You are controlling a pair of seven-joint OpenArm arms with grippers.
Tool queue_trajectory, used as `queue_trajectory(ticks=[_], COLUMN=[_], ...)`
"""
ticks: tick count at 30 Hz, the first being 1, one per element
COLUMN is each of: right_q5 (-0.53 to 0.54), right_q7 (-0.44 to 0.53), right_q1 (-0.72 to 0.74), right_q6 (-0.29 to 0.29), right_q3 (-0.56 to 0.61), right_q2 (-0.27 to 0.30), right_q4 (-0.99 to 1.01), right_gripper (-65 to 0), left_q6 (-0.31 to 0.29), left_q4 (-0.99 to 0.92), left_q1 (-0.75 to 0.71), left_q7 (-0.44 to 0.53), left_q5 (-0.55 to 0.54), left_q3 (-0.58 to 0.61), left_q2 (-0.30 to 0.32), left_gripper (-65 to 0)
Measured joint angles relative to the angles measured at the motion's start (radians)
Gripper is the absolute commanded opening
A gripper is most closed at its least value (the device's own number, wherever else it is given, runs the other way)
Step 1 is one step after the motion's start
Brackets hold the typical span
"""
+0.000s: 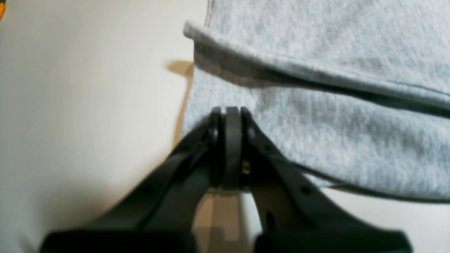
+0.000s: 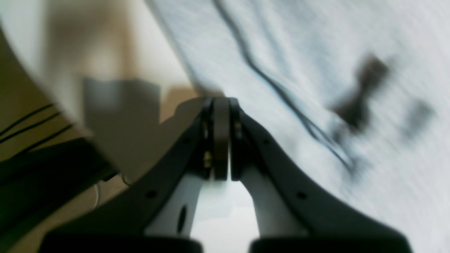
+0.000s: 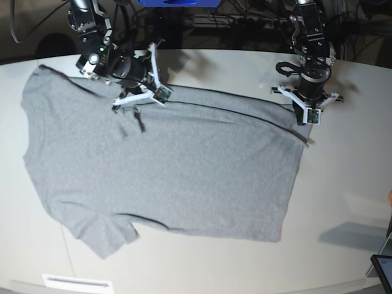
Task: Fold the T-shirt properly
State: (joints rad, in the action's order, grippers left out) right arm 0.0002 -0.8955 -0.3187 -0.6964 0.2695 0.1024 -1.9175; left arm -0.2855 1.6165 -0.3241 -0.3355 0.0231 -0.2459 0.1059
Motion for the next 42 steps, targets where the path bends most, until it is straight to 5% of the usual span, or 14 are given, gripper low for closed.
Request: queue_trajectory(ticks=[42], right_q5=[0.002], right_q7=[0.003], right_q1=[0.119], right_q6=[-0.002], right_q3=[0.054], right_q2=[-0.036], right_q4=[0.125], right_gripper=[-64.9], left_q6=[0.0], left_q4=[0.013], left_q1=[-0.075], left_q7=[0.03], left_q5=[-0.005], left_q3=[-0.027], left_q2=[0.039], left_gripper=[-63.2])
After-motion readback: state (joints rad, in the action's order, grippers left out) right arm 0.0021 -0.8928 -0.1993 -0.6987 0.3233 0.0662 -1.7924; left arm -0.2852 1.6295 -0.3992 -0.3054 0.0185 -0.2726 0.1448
